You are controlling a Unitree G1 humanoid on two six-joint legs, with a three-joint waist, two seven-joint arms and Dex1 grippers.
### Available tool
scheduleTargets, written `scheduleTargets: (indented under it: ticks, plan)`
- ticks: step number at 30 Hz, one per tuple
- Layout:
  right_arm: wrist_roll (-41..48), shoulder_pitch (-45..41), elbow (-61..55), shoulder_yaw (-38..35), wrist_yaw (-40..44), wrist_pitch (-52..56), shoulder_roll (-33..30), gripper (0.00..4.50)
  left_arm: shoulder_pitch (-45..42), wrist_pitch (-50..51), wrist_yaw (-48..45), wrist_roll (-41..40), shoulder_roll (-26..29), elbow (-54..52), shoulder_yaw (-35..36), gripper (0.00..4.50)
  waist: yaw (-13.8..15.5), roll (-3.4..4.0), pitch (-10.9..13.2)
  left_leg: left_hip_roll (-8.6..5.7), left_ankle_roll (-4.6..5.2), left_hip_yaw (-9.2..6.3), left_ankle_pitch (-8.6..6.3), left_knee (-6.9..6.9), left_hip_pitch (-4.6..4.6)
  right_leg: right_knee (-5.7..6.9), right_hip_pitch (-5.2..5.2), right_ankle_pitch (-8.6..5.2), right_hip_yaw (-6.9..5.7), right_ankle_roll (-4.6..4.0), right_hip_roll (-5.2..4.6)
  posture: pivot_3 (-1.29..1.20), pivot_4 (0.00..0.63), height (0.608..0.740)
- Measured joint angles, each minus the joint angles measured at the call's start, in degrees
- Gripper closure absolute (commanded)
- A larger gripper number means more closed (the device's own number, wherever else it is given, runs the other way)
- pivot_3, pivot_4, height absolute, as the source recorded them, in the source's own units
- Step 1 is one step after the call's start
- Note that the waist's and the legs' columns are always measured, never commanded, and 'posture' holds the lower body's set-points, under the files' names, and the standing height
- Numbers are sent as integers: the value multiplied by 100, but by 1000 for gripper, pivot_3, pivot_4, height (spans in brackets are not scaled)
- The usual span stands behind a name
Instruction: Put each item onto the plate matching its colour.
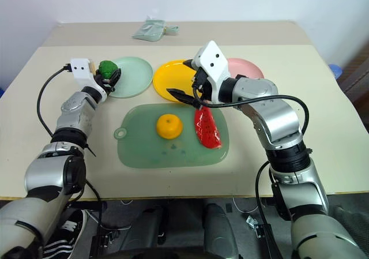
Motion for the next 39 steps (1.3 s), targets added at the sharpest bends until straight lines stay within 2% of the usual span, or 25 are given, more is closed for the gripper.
scheduleTargets:
  ticks: [1,6,9,12,17,19,22,28,33,36,39]
  plan:
    - [1,15,-23,-2,14,0,-2,0,-18,-51,-16,9,7,75,3,73,-1,0,0,0,0,0,0,0,0,1,0,0,0,0,0,0,150,740]
    - [4,34,-118,-19,17,3,-3,0,-140,-200,-132,12,45,157,5,73,0,0,0,0,0,0,0,2,0,1,1,0,0,0,0,0,150,740]
    - [5,36,-126,-32,17,3,0,0,-118,-146,-733,-81,58,-100,3,73,4,0,0,0,0,0,0,2,0,1,1,0,0,0,0,0,150,740]
    - [30,43,-131,-66,39,3,-2,0,177,188,-1962,-503,70,-1205,-26,73,-18,0,0,1,0,0,0,0,-1,0,1,0,1,0,0,0,150,740]
    - [166,66,-128,-177,274,-1,-80,0,1038,1693,-3692,-1538,425,-3384,-191,73,-81,2,1,5,0,-2,0,-5,2,2,1,-1,2,-1,3,0,150,740]
    - [225,70,-119,-200,415,-5,-126,0,1456,2518,-4368,-1902,766,-4222,-470,73,-127,3,1,5,0,-3,0,-6,2,2,2,-1,2,-2,4,0,150,740]
    - [315,130,-117,-221,827,-15,-421,0,1766,2878,-4977,-1833,941,-4822,-1088,73,-64,4,2,3,0,-5,0,1,4,-2,11,-1,0,-1,2,0,150,740]
    - [570,619,-174,-221,1896,10,-1277,0,1816,2100,-4970,-876,557,-4462,-1920,73,12,3,2,3,1,1,0,10,6,-5,16,-1,2,-1,1,0,150,740]
    - [646,807,-427,-228,2091,48,-1452,0,1779,1431,-4811,-353,48,-3844,-2268,73,-18,3,2,5,1,-1,-1,7,6,-3,11,-1,2,-1,3,0,150,740]
    - [697,892,-562,-238,2061,117,-1468,0,1699,1078,-4794,-123,-9,-3595,-2334,73,-5,3,2,4,1,-1,-1,8,6,-3,11,-1,2,-1,3,0,150,740]
    - [737,910,-605,-254,1964,228,-1467,0,1583,814,-4749,-9,-161,-3335,-2362,918,25,3,2,2,1,0,-1,13,6,-3,15,-1,2,-1,-1,0,150,740]
